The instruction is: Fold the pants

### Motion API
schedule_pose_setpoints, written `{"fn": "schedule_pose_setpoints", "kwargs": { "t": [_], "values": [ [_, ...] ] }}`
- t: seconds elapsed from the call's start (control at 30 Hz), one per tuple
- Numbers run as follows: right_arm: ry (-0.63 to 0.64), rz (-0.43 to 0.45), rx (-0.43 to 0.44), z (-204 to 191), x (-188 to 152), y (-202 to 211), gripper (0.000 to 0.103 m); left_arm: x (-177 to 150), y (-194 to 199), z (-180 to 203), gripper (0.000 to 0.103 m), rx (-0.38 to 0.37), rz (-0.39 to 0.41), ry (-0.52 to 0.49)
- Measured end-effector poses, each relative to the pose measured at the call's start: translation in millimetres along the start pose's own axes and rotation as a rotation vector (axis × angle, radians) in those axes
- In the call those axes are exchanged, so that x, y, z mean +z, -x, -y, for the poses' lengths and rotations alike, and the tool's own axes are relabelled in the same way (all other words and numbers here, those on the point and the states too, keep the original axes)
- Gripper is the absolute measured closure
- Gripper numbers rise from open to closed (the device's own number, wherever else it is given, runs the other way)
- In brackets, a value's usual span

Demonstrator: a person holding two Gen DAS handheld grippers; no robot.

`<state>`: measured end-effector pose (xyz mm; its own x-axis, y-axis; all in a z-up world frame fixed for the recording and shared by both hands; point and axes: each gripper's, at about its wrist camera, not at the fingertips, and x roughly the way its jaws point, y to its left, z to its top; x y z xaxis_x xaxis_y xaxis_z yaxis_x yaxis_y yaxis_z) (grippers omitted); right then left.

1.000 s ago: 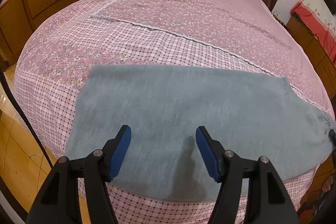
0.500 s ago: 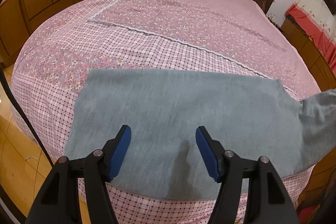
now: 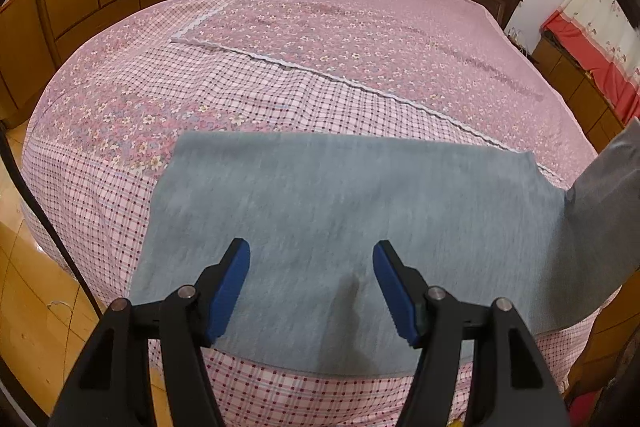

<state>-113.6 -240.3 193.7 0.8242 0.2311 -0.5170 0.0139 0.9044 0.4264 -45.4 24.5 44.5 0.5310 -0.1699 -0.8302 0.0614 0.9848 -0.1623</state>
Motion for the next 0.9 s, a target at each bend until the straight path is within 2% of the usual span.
{"fn": "schedule_pose_setpoints", "kwargs": {
  "t": [0.47,0.9],
  "values": [
    [0.105,-0.092,0.111,-55.0,-9.4,-42.9,0.089,-0.7,10.3,-23.5,0.035,-0.037,0.012,0.053],
    [0.214,-0.187,0.221,-115.2,-38.0,-88.7,0.089,-4.4,18.2,-57.2,0.035,0.012,0.037,0.094]
  ]
}}
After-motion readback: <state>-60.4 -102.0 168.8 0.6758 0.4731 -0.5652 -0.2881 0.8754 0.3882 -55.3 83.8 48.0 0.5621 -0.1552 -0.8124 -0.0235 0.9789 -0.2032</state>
